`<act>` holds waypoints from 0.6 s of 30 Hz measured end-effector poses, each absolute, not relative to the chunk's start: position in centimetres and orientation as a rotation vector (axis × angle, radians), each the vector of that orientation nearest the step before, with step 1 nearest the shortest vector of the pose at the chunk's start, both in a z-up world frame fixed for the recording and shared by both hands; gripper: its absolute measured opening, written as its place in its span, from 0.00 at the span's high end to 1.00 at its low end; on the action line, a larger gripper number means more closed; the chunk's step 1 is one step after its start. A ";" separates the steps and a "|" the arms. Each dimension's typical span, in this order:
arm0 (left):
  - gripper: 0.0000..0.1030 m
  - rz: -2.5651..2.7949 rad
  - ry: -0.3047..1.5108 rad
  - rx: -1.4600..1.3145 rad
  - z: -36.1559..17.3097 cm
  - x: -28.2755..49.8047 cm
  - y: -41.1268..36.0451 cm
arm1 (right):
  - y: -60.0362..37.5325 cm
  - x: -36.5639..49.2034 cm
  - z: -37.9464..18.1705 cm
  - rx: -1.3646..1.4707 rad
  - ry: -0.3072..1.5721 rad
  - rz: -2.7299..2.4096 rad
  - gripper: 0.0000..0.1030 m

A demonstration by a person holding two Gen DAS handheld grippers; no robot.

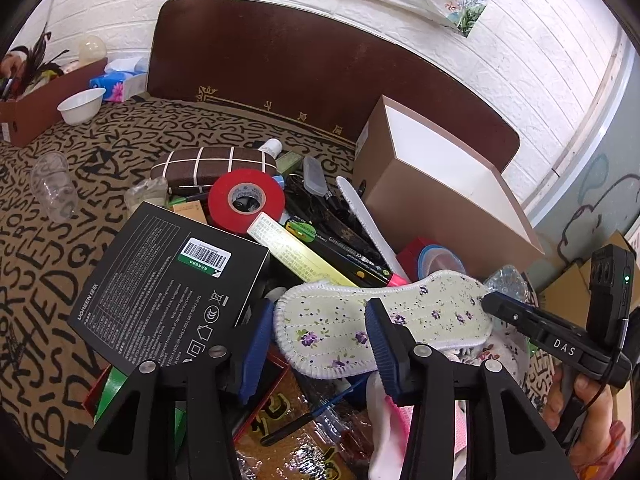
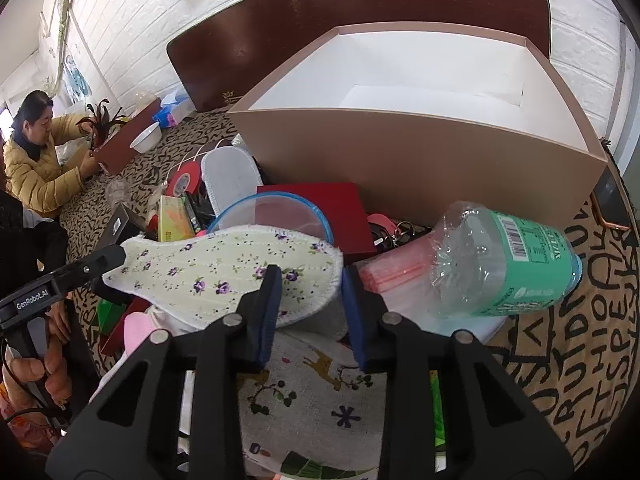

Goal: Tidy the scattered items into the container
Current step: 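Move both grippers onto the floral insole lying on the pile, then close the left and right grippers on the floral insole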

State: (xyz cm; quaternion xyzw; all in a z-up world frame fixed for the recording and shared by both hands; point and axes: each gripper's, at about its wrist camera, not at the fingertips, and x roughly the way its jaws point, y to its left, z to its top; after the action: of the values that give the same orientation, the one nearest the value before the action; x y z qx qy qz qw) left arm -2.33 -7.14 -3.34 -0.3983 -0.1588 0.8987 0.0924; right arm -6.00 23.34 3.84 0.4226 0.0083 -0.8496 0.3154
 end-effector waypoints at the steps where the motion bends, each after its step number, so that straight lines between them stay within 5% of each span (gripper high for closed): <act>1: 0.55 2.674 -0.469 -1.183 -3.3 -2.3 -7.2 | 23.4 -6.0 3.9 1.112 0.022 -2.240 0.76; 4: 0.63 2.691 -0.450 -1.189 -3.3 -2.3 -7.1 | 23.7 -6.1 3.9 1.108 0.019 -2.245 0.84; 18: 0.72 2.744 -0.380 -1.150 -2.5 -1.8 -6.8 | 23.8 -5.1 4.8 1.038 0.084 -2.297 0.85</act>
State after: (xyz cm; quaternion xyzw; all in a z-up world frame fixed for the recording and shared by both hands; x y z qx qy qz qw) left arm -1.82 -6.80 -2.53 -0.3825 -0.1265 0.9125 0.0711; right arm -5.08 23.77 4.79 0.3921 0.0318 -0.8674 0.3047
